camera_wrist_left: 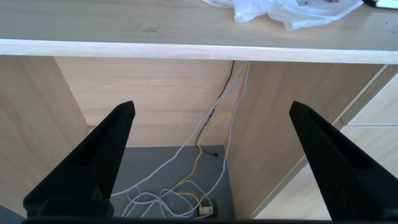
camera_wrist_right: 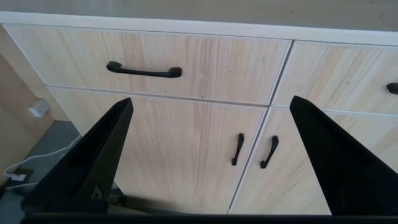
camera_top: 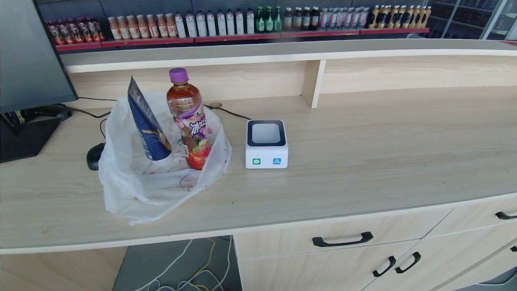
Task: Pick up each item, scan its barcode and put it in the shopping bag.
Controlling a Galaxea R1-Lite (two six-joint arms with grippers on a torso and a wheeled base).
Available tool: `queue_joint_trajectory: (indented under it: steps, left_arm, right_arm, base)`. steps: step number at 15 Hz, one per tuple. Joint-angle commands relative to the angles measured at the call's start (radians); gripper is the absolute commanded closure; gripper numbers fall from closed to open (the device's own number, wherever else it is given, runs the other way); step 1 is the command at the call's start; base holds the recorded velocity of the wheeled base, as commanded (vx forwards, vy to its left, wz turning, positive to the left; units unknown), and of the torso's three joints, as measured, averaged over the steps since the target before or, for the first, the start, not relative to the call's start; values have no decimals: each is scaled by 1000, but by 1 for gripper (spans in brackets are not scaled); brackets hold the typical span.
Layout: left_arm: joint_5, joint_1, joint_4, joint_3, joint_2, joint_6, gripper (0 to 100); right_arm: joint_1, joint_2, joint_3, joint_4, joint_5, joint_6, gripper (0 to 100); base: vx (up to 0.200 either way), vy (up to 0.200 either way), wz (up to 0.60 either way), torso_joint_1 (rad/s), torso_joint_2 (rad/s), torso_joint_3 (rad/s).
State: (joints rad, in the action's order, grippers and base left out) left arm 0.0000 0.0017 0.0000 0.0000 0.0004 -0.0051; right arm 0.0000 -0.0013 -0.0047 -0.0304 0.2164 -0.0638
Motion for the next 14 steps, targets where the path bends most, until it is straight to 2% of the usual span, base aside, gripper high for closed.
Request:
queue_joint_trajectory:
  steps: [1, 9, 13, 14]
  left_arm:
    - [0, 0, 0, 0, 0, -1, 0]
    - [0, 0, 2, 0, 0, -1, 0]
    - [0, 0, 0, 0, 0, -1, 0]
    - [0, 0, 0, 0, 0, 1, 0]
  right_arm:
    - [0, 1, 0, 0, 1, -1, 0]
    - [0, 1, 0, 0, 0, -1, 0]
    - [0, 1, 0, -2, 0, 2, 0]
    - [0, 1, 0, -2, 0, 2, 0]
  base:
    - [0, 0, 0, 0, 0, 0]
    - [0, 0, 0, 0, 0, 0]
    - [0, -200, 0, 2, 6, 0]
    - [0, 0, 0, 0, 0, 0]
